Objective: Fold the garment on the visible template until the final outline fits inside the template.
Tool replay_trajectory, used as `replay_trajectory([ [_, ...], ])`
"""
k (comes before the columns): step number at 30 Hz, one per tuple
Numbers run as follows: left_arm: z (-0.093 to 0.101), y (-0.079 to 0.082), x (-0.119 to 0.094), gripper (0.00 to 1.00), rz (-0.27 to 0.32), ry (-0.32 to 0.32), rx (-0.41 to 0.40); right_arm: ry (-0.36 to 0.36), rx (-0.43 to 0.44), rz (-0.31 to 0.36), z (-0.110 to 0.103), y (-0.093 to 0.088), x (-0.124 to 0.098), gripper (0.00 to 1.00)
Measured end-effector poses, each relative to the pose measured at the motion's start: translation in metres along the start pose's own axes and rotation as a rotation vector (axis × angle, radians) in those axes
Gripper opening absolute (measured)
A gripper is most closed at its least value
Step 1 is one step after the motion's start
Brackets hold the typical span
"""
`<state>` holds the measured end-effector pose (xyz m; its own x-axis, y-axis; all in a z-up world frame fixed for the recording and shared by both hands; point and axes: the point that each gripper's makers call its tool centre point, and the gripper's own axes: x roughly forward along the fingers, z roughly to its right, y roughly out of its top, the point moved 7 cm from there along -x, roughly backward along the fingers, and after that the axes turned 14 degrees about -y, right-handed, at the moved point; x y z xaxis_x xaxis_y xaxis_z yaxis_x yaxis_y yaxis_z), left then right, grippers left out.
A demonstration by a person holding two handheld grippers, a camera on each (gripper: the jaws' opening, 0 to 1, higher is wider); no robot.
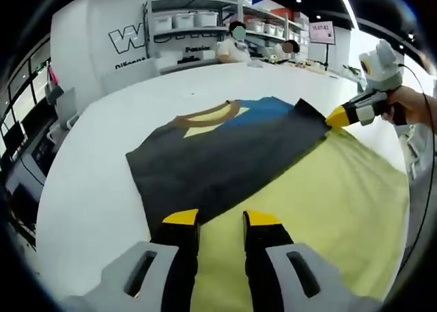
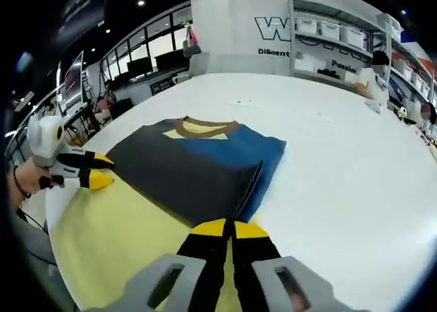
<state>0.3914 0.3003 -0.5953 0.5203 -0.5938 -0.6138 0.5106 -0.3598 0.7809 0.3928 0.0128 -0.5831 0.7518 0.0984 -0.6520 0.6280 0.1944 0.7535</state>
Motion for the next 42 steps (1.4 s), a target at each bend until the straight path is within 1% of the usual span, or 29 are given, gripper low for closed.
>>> replay_trajectory([
  [3, 0.000, 0.000, 0.000, 0.20, 0.001, -0.001, 0.001, -0.031, -0.006, -0.010, 0.007, -0.003, -0.001, 0.00],
  [4, 0.000, 0.000, 0.000, 0.21, 0.001, 0.000, -0.002, -0.056, -0.010, -0.002, 0.012, -0.003, -0.002, 0.00],
  [6, 0.002, -0.001, 0.000, 0.23, 0.004, -0.005, -0.004, -0.067, -0.011, 0.014, 0.016, -0.003, -0.006, 0.00],
  [10, 0.004, 0.000, 0.001, 0.26, 0.008, -0.015, -0.008, -0.061, -0.005, 0.038, 0.017, -0.002, -0.011, 0.00],
  [12, 0.004, 0.000, 0.001, 0.26, 0.009, -0.015, -0.003, -0.049, -0.026, 0.066, 0.016, 0.001, -0.015, 0.00],
  [14, 0.004, 0.000, 0.001, 0.25, 0.016, -0.019, -0.003, -0.047, -0.035, 0.076, 0.015, 0.005, -0.018, 0.00],
  [16, 0.004, 0.004, -0.002, 0.25, 0.040, -0.022, -0.017, 0.001, -0.037, 0.087, 0.009, 0.010, -0.022, 0.00],
  [18, 0.003, 0.008, -0.005, 0.25, 0.064, -0.018, -0.009, -0.015, 0.043, 0.072, 0.007, 0.013, -0.026, 0.00],
  [19, 0.003, 0.010, -0.006, 0.24, 0.073, -0.010, 0.012, -0.030, 0.096, 0.062, 0.009, 0.013, -0.027, 0.00],
  [20, 0.004, 0.011, -0.007, 0.24, 0.075, -0.009, 0.024, -0.031, 0.104, 0.078, 0.011, 0.013, -0.027, 0.00],
  [21, 0.005, 0.012, -0.008, 0.25, 0.073, -0.007, 0.024, -0.033, 0.105, 0.080, 0.015, 0.012, -0.026, 0.00],
  [23, 0.006, 0.014, -0.011, 0.27, 0.076, -0.004, 0.025, -0.033, 0.102, 0.076, 0.015, 0.012, -0.027, 0.00],
  [24, 0.007, 0.016, -0.012, 0.27, 0.086, -0.004, 0.034, -0.032, 0.091, 0.078, 0.014, 0.012, -0.029, 0.00],
  [25, 0.009, 0.018, -0.013, 0.24, 0.098, -0.019, 0.044, -0.032, 0.084, 0.079, 0.013, 0.012, -0.030, 0.00],
  [26, 0.012, 0.020, -0.013, 0.20, 0.109, -0.050, 0.049, -0.033, 0.068, 0.088, 0.013, 0.013, -0.033, 0.00],
  [27, 0.013, 0.021, -0.014, 0.18, 0.112, -0.053, 0.052, -0.038, 0.059, 0.099, 0.014, 0.014, -0.034, 0.00],
  [28, 0.014, 0.022, -0.015, 0.21, 0.116, -0.053, 0.061, -0.041, 0.029, 0.094, 0.016, 0.014, -0.034, 0.00],
  [29, 0.015, 0.023, -0.015, 0.24, 0.115, -0.054, 0.069, -0.043, 0.024, 0.078, 0.018, 0.013, -0.034, 0.00],
  [31, 0.017, 0.024, -0.019, 0.25, 0.115, -0.056, 0.072, -0.033, 0.022, 0.099, 0.019, 0.013, -0.036, 0.00],
  [33, 0.021, 0.029, -0.024, 0.24, 0.183, -0.094, -0.005, -0.016, -0.013, 0.094, 0.017, 0.013, -0.039, 0.00],
  [34, 0.021, 0.031, -0.028, 0.23, 0.210, -0.097, -0.003, -0.012, -0.017, 0.097, 0.017, 0.012, -0.041, 0.00],
  [35, 0.016, 0.034, -0.034, 0.21, 0.212, -0.051, 0.052, 0.011, -0.022, 0.115, 0.015, 0.014, -0.044, 0.00],
  [36, 0.014, 0.033, -0.037, 0.20, 0.200, -0.031, 0.080, 0.041, -0.015, 0.140, 0.013, 0.015, -0.046, 0.00],
  [37, 0.014, 0.032, -0.038, 0.21, 0.191, -0.038, 0.064, 0.067, -0.013, 0.132, 0.011, 0.013, -0.048, 0.00],
  [40, 0.013, 0.029, -0.042, 0.22, 0.191, -0.051, 0.041, 0.054, -0.032, 0.111, 0.014, 0.007, -0.048, 0.00],
  [42, 0.014, 0.028, -0.048, 0.22, 0.194, -0.056, 0.036, 0.074, -0.040, 0.105, 0.013, 0.004, -0.051, 0.00],
])
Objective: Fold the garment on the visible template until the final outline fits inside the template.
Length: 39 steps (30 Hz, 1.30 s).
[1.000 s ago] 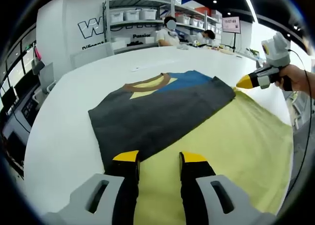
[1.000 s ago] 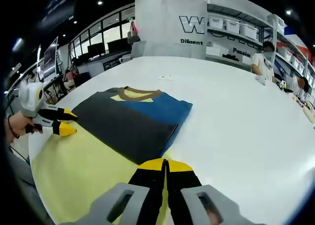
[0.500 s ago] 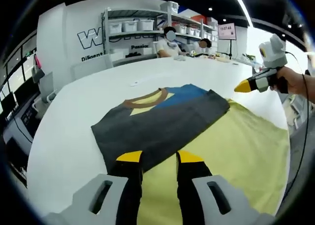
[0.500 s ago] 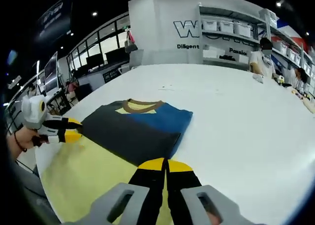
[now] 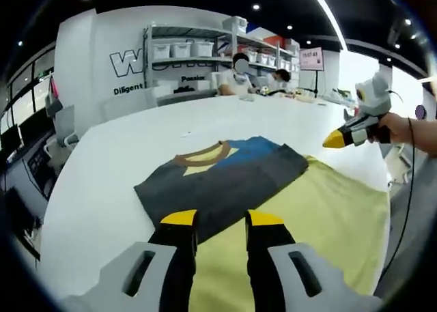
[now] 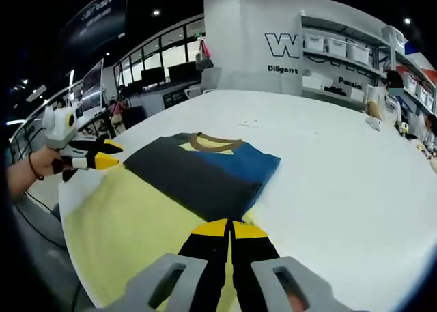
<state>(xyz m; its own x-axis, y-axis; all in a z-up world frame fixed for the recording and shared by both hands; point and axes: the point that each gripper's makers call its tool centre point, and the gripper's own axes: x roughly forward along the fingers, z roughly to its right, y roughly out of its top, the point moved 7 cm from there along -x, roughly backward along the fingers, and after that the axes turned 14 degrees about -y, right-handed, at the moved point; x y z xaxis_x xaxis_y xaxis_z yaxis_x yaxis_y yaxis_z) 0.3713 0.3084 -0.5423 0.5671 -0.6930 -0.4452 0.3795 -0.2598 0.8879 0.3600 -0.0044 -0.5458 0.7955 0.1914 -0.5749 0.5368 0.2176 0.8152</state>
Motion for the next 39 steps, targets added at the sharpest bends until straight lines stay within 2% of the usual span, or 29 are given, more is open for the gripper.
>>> replay_trajectory([
  [3, 0.002, -0.001, -0.008, 0.23, 0.000, -0.004, 0.004, -0.008, -0.003, 0.006, 0.000, -0.002, -0.005, 0.00],
  [5, 0.008, 0.000, -0.012, 0.23, 0.042, -0.039, -0.081, -0.015, -0.027, 0.004, 0.000, -0.003, -0.009, 0.00],
  [7, 0.008, 0.001, -0.018, 0.23, 0.043, -0.031, -0.052, -0.010, -0.047, 0.005, -0.001, -0.004, -0.012, 0.00],
  [9, 0.010, 0.001, -0.022, 0.23, 0.007, -0.024, -0.002, 0.003, -0.047, 0.004, -0.003, -0.006, -0.015, 0.00],
  [10, 0.011, 0.001, -0.024, 0.23, 0.006, -0.028, 0.003, 0.008, -0.049, 0.004, -0.004, -0.007, -0.016, 0.00],
  [11, 0.012, 0.001, -0.025, 0.23, 0.008, -0.029, 0.002, 0.032, -0.069, 0.043, -0.007, -0.006, -0.017, 0.00],
  [13, 0.013, 0.000, -0.029, 0.23, 0.008, -0.032, 0.003, 0.035, -0.072, 0.046, -0.010, -0.007, -0.019, 0.00],
  [20, 0.022, -0.010, -0.041, 0.22, -0.050, -0.044, 0.044, 0.055, -0.104, 0.015, -0.016, -0.015, -0.026, 0.15],
  [22, 0.024, -0.012, -0.047, 0.23, -0.034, -0.042, 0.040, 0.045, -0.107, 0.015, -0.016, -0.019, -0.030, 0.23],
  [25, 0.026, -0.016, -0.055, 0.22, -0.030, -0.045, 0.026, 0.050, -0.106, 0.012, -0.017, -0.024, -0.034, 0.22],
  [28, 0.028, -0.020, -0.062, 0.22, -0.049, -0.050, 0.042, 0.050, -0.117, 0.006, -0.017, -0.028, -0.037, 0.27],
  [32, 0.030, -0.026, -0.069, 0.22, -0.070, -0.049, 0.057, 0.071, -0.133, 0.032, -0.020, -0.029, -0.042, 0.22],
  [34, 0.029, -0.029, -0.074, 0.22, -0.072, -0.043, 0.050, 0.069, -0.128, 0.024, -0.023, -0.031, -0.046, 0.26],
  [39, 0.031, -0.034, -0.080, 0.22, -0.095, -0.047, 0.063, 0.108, -0.158, 0.015, -0.030, -0.038, -0.050, 0.28],
])
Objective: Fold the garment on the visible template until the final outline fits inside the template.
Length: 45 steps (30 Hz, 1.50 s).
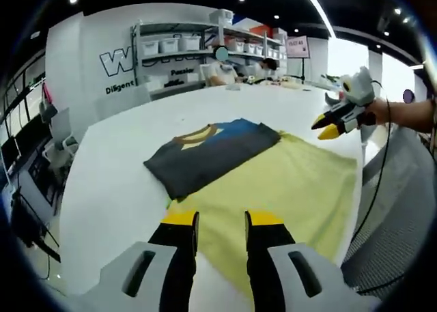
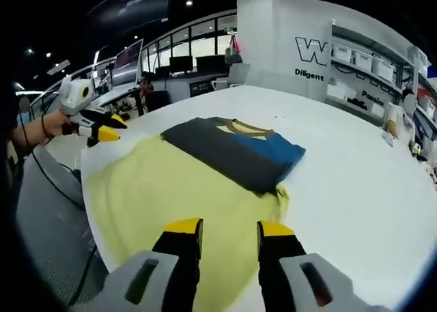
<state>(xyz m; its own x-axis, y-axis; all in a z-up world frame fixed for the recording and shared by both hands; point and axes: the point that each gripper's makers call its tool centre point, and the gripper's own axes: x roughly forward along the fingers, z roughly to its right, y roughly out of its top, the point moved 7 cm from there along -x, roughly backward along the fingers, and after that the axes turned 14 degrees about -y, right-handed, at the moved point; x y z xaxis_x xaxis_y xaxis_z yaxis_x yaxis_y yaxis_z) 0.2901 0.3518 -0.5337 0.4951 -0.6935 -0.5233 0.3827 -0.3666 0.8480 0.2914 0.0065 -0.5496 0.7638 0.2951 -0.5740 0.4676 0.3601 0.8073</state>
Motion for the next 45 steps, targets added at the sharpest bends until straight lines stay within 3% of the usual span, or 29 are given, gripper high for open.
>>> replay_trajectory([
  [6, 0.003, -0.005, -0.007, 0.22, -0.026, -0.018, 0.000, 0.019, -0.015, -0.039, 0.000, -0.008, -0.002, 0.30],
  [13, 0.009, -0.011, -0.008, 0.23, -0.059, -0.063, 0.010, 0.043, -0.038, -0.029, -0.002, -0.009, -0.007, 0.34],
  [16, 0.013, -0.016, -0.008, 0.24, -0.098, -0.085, 0.023, 0.050, -0.040, -0.035, -0.003, -0.010, -0.009, 0.33],
  [18, 0.011, -0.022, -0.010, 0.23, -0.137, -0.053, 0.024, 0.086, 0.002, -0.021, -0.007, -0.009, -0.013, 0.33],
  [22, 0.016, -0.028, -0.011, 0.23, -0.165, -0.079, 0.017, 0.125, -0.105, -0.083, -0.015, -0.025, -0.013, 0.33],
  [23, 0.023, -0.040, -0.012, 0.23, -0.259, -0.118, 0.072, 0.137, -0.129, -0.106, -0.015, -0.031, -0.015, 0.33],
  [27, 0.031, -0.047, -0.011, 0.22, -0.277, -0.150, 0.064, 0.172, -0.169, -0.127, -0.017, -0.039, -0.018, 0.35],
  [32, 0.043, -0.060, -0.008, 0.22, -0.342, -0.214, 0.084, 0.235, -0.233, -0.178, -0.023, -0.050, -0.023, 0.34],
  [40, 0.047, -0.070, -0.005, 0.22, -0.373, -0.248, 0.080, 0.227, -0.258, -0.235, -0.020, -0.063, -0.029, 0.33],
  [45, 0.048, -0.071, -0.005, 0.22, -0.349, -0.237, 0.031, 0.233, -0.284, -0.252, -0.021, -0.069, -0.032, 0.32],
])
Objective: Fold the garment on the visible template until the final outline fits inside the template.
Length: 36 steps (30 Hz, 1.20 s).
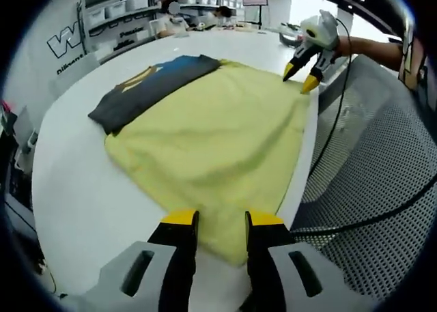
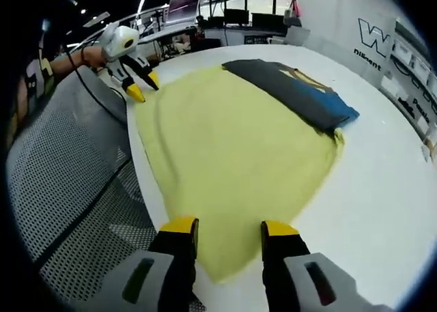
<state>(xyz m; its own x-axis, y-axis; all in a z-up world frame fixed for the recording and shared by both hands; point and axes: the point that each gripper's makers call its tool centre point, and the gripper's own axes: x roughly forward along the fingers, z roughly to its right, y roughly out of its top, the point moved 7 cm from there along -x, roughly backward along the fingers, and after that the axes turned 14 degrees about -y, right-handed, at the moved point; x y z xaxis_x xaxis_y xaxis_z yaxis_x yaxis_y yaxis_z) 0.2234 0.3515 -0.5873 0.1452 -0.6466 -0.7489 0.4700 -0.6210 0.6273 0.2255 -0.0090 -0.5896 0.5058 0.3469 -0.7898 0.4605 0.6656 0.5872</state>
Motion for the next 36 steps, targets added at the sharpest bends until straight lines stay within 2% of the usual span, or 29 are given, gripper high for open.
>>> replay_trajectory([
  [2, 0.002, 0.000, 0.000, 0.25, -0.001, -0.011, -0.016, 0.001, -0.008, -0.005, 0.000, 0.000, 0.000, 0.32],
  [5, 0.002, -0.001, 0.000, 0.26, -0.010, -0.013, -0.004, -0.005, -0.077, -0.017, -0.001, 0.000, 0.000, 0.31],
  [8, 0.002, 0.000, 0.001, 0.25, -0.022, -0.012, -0.006, -0.012, -0.032, -0.040, 0.000, 0.001, 0.000, 0.31],
  [10, 0.001, 0.002, 0.001, 0.22, -0.031, 0.007, -0.024, -0.022, -0.066, -0.056, -0.002, 0.003, 0.001, 0.30],
  [13, 0.000, 0.001, 0.001, 0.18, -0.035, 0.025, -0.034, -0.019, -0.058, -0.090, -0.005, 0.005, 0.000, 0.26],
  [17, -0.001, 0.001, 0.000, 0.17, -0.035, 0.032, -0.014, -0.026, -0.054, -0.118, -0.006, 0.006, 0.000, 0.24],
  [21, -0.002, -0.001, 0.000, 0.13, -0.014, 0.044, -0.009, -0.029, -0.048, -0.126, -0.007, 0.006, 0.000, 0.18],
  [26, -0.002, 0.000, 0.001, 0.05, -0.015, 0.056, -0.001, -0.044, -0.041, -0.134, -0.007, 0.009, 0.002, 0.10],
  [27, -0.002, 0.001, 0.001, 0.01, -0.015, 0.067, 0.008, -0.054, -0.042, -0.149, -0.006, 0.011, 0.004, 0.07],
  [29, -0.003, 0.001, 0.002, 0.00, -0.022, 0.074, 0.041, -0.064, -0.045, -0.162, -0.005, 0.012, 0.004, 0.00],
  [30, -0.004, 0.001, 0.002, 0.00, -0.019, 0.077, 0.034, -0.165, -0.099, -0.192, 0.006, 0.010, 0.004, 0.00],
  [31, -0.004, 0.001, 0.002, 0.00, -0.016, 0.079, 0.033, -0.101, -0.122, -0.152, -0.001, 0.013, 0.008, 0.00],
  [32, -0.007, 0.001, 0.001, 0.00, -0.007, 0.079, 0.021, -0.094, -0.081, -0.184, -0.003, 0.010, 0.010, 0.00],
  [36, -0.007, 0.003, 0.001, 0.00, -0.026, 0.107, -0.033, -0.111, -0.013, -0.193, -0.003, 0.010, 0.007, 0.00],
])
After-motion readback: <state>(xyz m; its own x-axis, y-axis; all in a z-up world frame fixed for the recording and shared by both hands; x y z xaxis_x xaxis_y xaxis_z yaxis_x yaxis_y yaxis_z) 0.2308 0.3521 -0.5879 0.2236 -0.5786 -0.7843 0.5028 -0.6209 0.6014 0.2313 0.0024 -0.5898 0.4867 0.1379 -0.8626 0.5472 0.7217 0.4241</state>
